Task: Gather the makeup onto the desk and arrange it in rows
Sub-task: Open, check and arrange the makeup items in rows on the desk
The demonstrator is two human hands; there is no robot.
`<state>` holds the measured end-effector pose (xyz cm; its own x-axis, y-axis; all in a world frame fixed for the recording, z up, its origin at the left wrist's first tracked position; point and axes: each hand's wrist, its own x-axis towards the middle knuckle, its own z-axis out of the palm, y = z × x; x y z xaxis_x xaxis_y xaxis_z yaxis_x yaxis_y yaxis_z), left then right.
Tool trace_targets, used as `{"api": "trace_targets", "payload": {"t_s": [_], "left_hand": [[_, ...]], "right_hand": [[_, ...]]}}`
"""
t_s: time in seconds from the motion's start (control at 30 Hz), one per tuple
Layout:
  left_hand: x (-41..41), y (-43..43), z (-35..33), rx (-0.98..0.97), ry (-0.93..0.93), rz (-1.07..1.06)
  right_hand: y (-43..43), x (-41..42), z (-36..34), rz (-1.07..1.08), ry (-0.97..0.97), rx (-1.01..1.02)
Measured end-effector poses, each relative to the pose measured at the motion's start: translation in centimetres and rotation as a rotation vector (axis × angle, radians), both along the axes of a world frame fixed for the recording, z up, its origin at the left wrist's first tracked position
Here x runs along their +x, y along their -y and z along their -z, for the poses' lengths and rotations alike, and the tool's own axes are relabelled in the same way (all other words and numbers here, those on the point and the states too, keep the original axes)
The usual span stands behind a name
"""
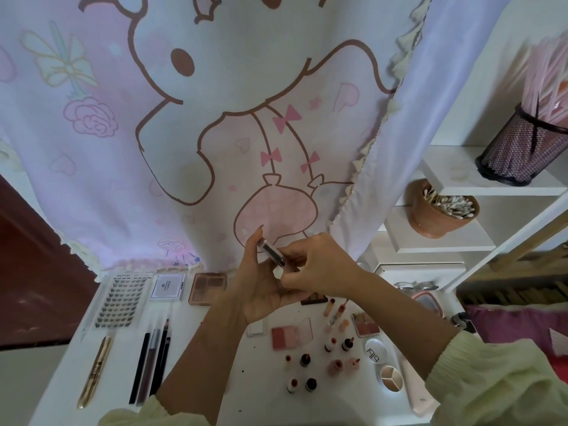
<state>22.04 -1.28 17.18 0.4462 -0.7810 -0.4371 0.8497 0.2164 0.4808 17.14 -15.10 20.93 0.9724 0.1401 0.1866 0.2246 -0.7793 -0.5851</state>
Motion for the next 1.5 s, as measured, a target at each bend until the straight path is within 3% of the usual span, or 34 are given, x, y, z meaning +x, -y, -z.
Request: {"api": "trace_targets", "payload": {"t_s": [0.27, 0.73, 1.13, 1.3, 1.4, 1.5], "left_hand": [[-0.5, 0.1, -0.3, -0.016, 0.050, 0.039], [-0.3, -0.1, 0.1, 0.042, 0.091, 0.048], [0.0, 0.2, 0.6, 0.046, 0.095, 0.051], [-0.4, 0.2, 0.8, -0.006, 0.128, 0.051], [-0.6, 0.3, 0.8, -0.028, 0.099, 0.059], [-0.5, 0.3, 0.7, -0.096, 0.060, 0.056]], "right_hand": [[0.1, 0.4, -1.0, -0.045, -0.154, -0.062], [-0.7, -0.1, -0.1, 0.010, -0.008, -0.074], [-0.8, -0.2, -0.2, 0.003, -0.015, -0.071], [0.4, -0.1, -0.3, 0.103, 0.001, 0.005], [0.3, 0.0, -0.7, -0.009, -0.048, -0.081], [0.4, 0.1, -1.1, -0.028, -0.078, -0.043]]}}
